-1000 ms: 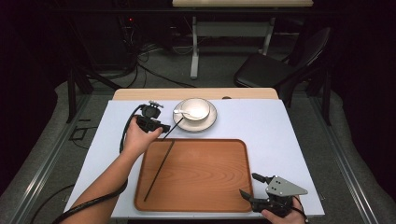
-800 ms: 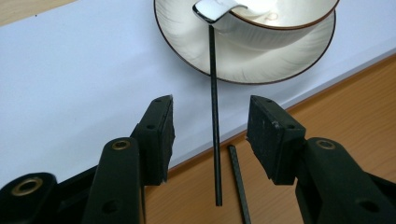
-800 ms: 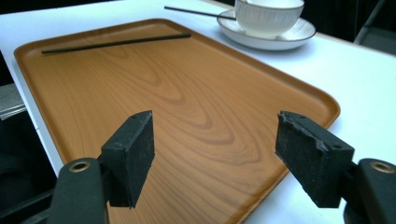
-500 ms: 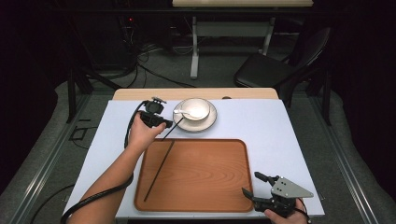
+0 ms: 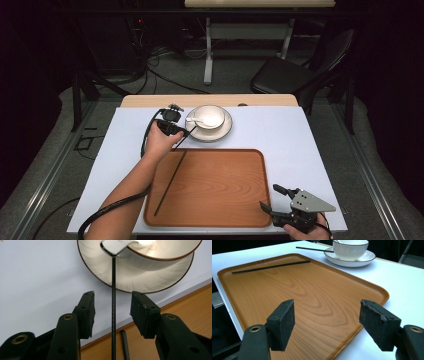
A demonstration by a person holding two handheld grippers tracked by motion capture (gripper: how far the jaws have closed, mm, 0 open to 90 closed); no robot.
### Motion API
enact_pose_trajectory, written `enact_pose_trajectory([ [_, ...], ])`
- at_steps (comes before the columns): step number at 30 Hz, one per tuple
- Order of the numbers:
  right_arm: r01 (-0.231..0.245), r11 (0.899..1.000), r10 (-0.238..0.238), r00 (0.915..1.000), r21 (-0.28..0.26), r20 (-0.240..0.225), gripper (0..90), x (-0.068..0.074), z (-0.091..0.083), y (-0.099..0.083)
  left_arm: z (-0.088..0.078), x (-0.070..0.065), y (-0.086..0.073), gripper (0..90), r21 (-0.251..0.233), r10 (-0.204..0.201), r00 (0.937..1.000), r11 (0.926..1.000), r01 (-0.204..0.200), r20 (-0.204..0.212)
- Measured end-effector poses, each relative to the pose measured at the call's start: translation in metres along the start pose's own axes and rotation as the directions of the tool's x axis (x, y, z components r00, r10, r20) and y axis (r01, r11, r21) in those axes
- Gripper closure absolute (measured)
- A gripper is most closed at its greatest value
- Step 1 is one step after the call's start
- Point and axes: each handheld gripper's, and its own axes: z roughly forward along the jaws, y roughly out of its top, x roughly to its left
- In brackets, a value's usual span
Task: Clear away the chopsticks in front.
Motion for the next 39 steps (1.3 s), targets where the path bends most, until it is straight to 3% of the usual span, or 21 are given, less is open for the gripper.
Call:
enact_pose_trajectory([
  [6, 0.004, 1.0, -0.004, 1.0, 0.001, 0.001, 28.3, -0.001, 0.0, 0.0, 0.013, -0.003, 0.001, 59.7, 0.056, 0.002, 1.0, 0.9984, -0.002, -0.004],
  [12, 0.003, 1.0, -0.003, 1.0, 0.003, 0.0, 28.3, -0.001, 0.0, 0.0, 0.026, -0.002, 0.004, 68.1, 0.115, -0.023, 0.9994, 0.993, 0.026, -0.026],
  [20, 0.003, 1.0, -0.003, 1.0, 0.0, 0.0, 28.3, -0.001, -0.001, 0.0, 0.028, -0.002, 0.007, 85.6, 0.14, -0.061, 0.997, 0.9878, 0.067, -0.047],
  [22, 0.005, 1.0, -0.005, 1.0, 0.0, 0.001, 28.3, -0.001, -0.001, 0.0, 0.028, -0.002, 0.007, 86.1, 0.147, -0.063, 0.997, 0.9867, 0.069, -0.045],
  [31, 0.006, 1.0, -0.006, 1.0, 0.001, 0.004, 28.3, -0.001, -0.001, -0.001, 0.019, 0.007, 0.001, 86.4, 0.118, -0.103, 0.994, 0.9873, 0.106, -0.037],
  [39, 0.005, 1.0, -0.005, 0.9999, 0.0, 0.014, 28.3, -0.003, -0.002, -0.001, -0.005, 0.023, -0.013, 86.4, 0.06, -0.153, 0.9875, 0.9861, 0.155, -0.035],
])
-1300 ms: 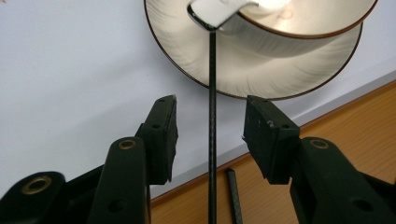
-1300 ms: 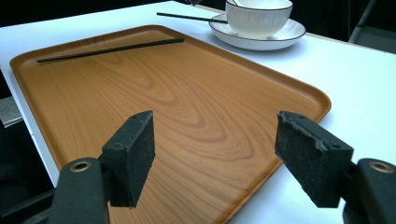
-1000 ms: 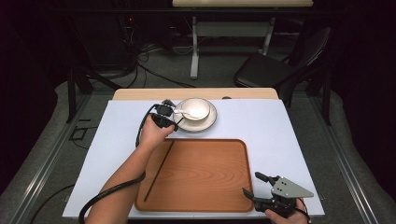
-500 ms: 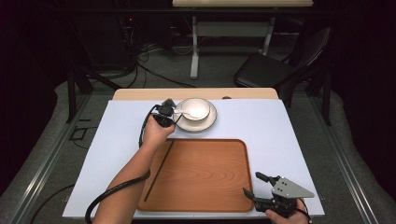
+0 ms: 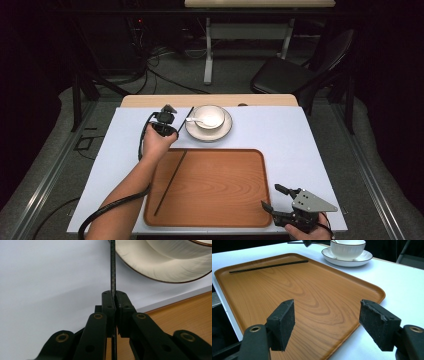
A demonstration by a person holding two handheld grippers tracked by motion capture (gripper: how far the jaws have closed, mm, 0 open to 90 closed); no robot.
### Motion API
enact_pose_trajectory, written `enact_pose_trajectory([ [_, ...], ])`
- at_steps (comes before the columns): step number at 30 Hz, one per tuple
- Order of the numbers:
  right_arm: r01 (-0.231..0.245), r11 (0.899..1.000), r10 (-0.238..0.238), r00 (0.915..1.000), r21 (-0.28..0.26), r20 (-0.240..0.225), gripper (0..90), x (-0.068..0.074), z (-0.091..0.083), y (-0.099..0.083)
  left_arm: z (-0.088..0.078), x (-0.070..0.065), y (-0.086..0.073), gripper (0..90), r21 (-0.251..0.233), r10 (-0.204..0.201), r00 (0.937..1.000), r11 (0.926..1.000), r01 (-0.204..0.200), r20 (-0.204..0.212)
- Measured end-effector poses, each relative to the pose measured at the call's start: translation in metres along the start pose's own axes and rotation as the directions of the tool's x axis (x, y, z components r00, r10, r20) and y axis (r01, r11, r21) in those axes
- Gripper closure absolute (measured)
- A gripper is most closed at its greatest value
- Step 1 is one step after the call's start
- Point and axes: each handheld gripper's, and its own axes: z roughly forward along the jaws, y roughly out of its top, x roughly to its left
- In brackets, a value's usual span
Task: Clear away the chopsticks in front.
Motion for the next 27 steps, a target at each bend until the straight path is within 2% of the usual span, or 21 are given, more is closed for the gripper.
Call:
enact_pose_trajectory([
  [3, 0.001, 1.0, -0.001, 1.0, 0.002, 0.0, 28.3, 0.001, 0.0, 0.0, -0.012, 0.007, -0.009, 86.4, -0.028, -0.022, 0.9997, 0.9994, 0.022, 0.012],
  [7, 0.003, 1.0, -0.003, 1.0, 0.003, 0.0, 28.3, 0.0, 0.0, 0.0, -0.028, 0.014, -0.022, 86.4, -0.046, -0.025, 0.9993, 0.9986, 0.026, 0.027],
  [16, 0.0, 1.0, 0.0, 1.0, 0.0, 0.007, 28.3, 0.0, -0.001, 0.0, -0.062, 0.016, -0.061, 86.4, -0.045, 0.013, 0.999, 0.9989, -0.011, 0.042],
  [23, -0.001, 1.0, 0.001, 0.9999, -0.005, 0.013, 28.3, 0.001, -0.002, 0.001, -0.071, 0.007, -0.101, 86.3, -0.024, 0.056, 0.9954, 0.9982, -0.055, 0.078],
  [27, 0.0, 1.0, 0.0, 0.9998, -0.005, 0.019, 28.3, 0.001, -0.002, 0.001, -0.071, 0.005, -0.121, 86.3, -0.008, 0.059, 0.9937, 0.9983, -0.058, 0.095],
])
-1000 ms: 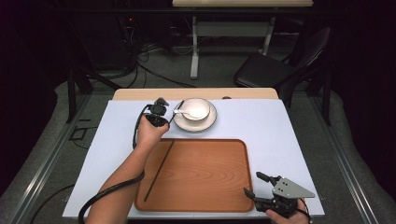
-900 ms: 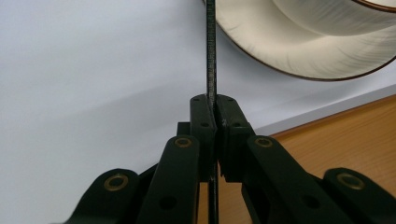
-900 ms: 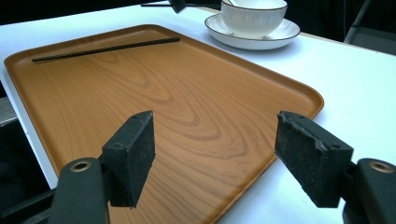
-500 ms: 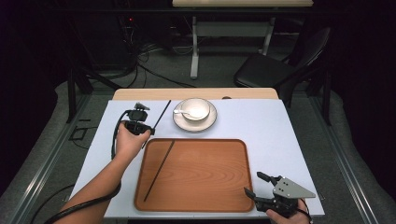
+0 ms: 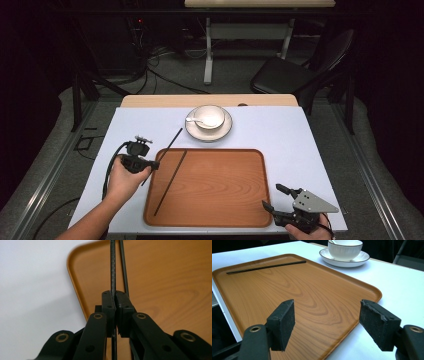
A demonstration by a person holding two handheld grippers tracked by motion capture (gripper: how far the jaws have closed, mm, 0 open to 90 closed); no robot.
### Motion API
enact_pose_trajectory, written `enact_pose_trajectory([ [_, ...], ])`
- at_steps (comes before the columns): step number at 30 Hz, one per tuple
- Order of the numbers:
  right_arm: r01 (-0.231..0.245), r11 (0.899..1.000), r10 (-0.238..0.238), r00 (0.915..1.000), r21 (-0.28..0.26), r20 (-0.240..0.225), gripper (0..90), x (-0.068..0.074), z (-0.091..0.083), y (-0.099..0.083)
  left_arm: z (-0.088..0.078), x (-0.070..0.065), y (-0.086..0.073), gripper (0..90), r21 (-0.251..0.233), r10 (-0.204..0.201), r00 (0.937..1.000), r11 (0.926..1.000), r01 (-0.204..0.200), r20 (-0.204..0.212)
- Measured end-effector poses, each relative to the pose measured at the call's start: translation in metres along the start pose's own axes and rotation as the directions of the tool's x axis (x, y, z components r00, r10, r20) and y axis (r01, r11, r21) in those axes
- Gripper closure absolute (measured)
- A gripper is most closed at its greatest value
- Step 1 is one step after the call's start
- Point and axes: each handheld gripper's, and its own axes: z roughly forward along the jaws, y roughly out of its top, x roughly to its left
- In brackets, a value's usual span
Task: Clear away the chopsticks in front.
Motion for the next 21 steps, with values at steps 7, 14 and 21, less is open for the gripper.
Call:
enact_pose_trajectory([
  [7, 0.002, 1.0, -0.002, 1.0, -0.002, 0.008, 28.3, 0.0, -0.001, 0.0, 0.005, 0.0, -0.025, 86.3, 0.028, -0.015, 0.9999, 0.9995, 0.015, -0.007],
  [14, 0.002, 1.0, -0.002, 0.9999, -0.001, 0.01, 28.3, 0.0, 0.0, 0.0, 0.014, 0.0, -0.041, 86.4, 0.076, -0.016, 0.9999, 0.997, 0.016, -0.005],
  [21, 0.001, 1.0, -0.001, 0.9999, 0.0, 0.011, 28.3, 0.0, 0.0, 0.0, 0.021, -0.003, -0.042, 86.2, 0.101, -0.012, 0.9999, 0.9948, 0.013, -0.003],
])
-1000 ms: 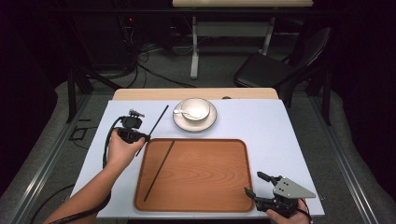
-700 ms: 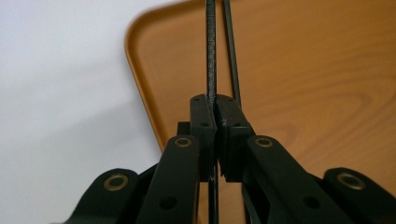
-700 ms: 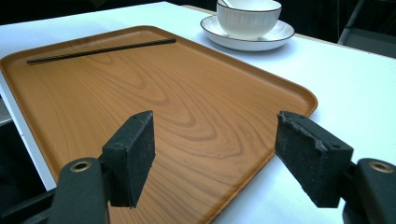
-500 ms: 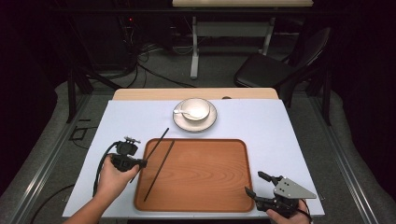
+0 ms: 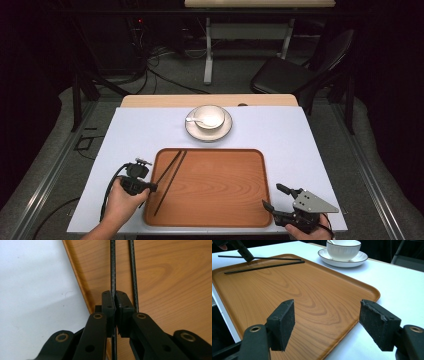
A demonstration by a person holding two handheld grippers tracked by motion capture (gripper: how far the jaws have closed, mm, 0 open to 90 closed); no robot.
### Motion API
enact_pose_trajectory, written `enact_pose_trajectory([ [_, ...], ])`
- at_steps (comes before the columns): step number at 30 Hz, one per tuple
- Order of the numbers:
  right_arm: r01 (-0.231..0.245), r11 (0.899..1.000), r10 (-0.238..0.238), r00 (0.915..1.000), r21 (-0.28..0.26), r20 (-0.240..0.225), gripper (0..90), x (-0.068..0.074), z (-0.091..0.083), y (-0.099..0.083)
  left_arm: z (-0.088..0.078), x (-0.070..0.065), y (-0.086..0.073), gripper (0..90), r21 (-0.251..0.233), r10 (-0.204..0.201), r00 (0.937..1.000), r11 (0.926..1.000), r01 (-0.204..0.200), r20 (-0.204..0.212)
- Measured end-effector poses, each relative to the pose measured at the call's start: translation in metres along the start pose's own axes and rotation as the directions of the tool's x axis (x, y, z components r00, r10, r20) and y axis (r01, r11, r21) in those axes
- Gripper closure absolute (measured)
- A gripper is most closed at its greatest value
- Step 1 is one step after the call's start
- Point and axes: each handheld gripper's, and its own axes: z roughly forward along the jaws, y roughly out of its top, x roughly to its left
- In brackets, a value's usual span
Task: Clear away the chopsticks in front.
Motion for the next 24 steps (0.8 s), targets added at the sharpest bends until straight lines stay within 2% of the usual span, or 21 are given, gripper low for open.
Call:
enact_pose_trajectory([
  [9, -0.001, 1.0, 0.001, 1.0, -0.001, 0.0, 28.3, -0.0002, -0.0004, -0.0002, 0.0069, -0.0053, 0.0035, 85.9, 0.008, -0.003, 0.9999, 1.0, 0.003, 0.012],
  [15, -0.001, 1.0, 0.001, 1.0, -0.001, -0.001, 28.3, -0.0001, -0.0005, -0.0002, 0.0082, -0.0039, 0.002, 82.7, 0.008, -0.013, 0.9995, 0.9999, 0.012, 0.028],
  [24, 0.002, 1.0, -0.002, 1.0, -0.003, -0.002, 28.3, 0.0001, 0.0003, -0.0003, 0.0064, -0.0033, 0.0001, 81.5, 0.002, -0.006, 0.9996, 1.0, 0.006, 0.026],
])
